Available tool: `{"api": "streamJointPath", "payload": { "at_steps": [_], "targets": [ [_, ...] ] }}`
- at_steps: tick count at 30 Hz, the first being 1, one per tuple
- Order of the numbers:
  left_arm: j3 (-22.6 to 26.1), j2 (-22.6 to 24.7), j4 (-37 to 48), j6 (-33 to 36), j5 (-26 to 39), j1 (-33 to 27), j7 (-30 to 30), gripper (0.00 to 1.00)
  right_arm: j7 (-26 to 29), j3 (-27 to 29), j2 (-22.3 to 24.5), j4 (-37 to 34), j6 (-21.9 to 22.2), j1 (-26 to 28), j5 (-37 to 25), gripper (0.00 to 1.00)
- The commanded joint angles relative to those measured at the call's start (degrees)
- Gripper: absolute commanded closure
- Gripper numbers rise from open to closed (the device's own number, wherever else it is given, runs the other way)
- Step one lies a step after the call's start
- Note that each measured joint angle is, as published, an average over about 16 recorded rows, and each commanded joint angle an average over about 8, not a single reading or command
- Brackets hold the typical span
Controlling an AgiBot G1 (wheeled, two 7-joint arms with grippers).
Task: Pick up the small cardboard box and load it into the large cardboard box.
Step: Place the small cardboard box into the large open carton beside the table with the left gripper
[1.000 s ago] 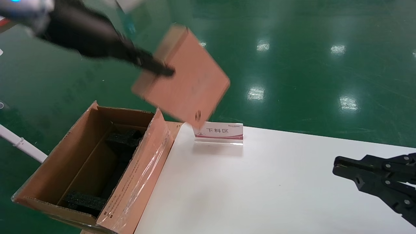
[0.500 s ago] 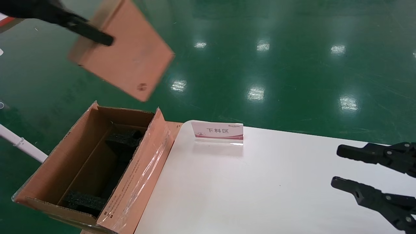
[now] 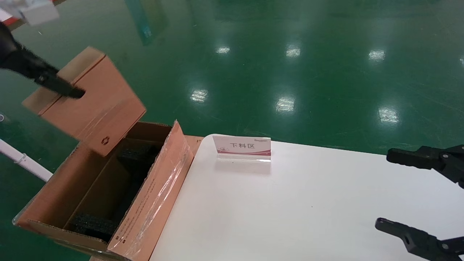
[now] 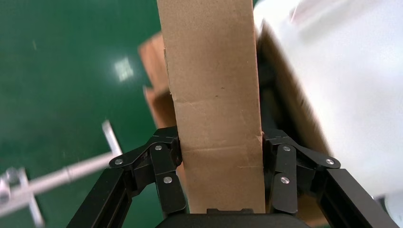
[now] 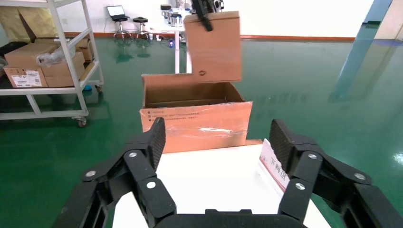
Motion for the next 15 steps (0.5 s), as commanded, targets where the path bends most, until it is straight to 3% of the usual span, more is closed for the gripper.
{"api": "streamJointPath", "payload": {
  "at_steps": [1, 9, 15],
  "targets": [
    [3.64, -0.24, -0.06, 0.01, -0.89, -0.49, -0.04, 1.0, 0.0, -0.01, 0.0, 0.0, 0.0, 0.0, 0.0, 0.0],
    [14.6, -0.23, 0.99, -0.32, -7.45, -0.69, -3.29, 1.0, -0.02, -0.04, 0.01, 0.0, 0.02, 0.01, 0.02, 0.0],
    [19.26, -0.28, 1.08, -1.18, -11.06, 0.06, -5.48, 1.0, -0.03, -0.06, 0.02, 0.0, 0.02, 0.01, 0.04, 0.0]
  ]
}}
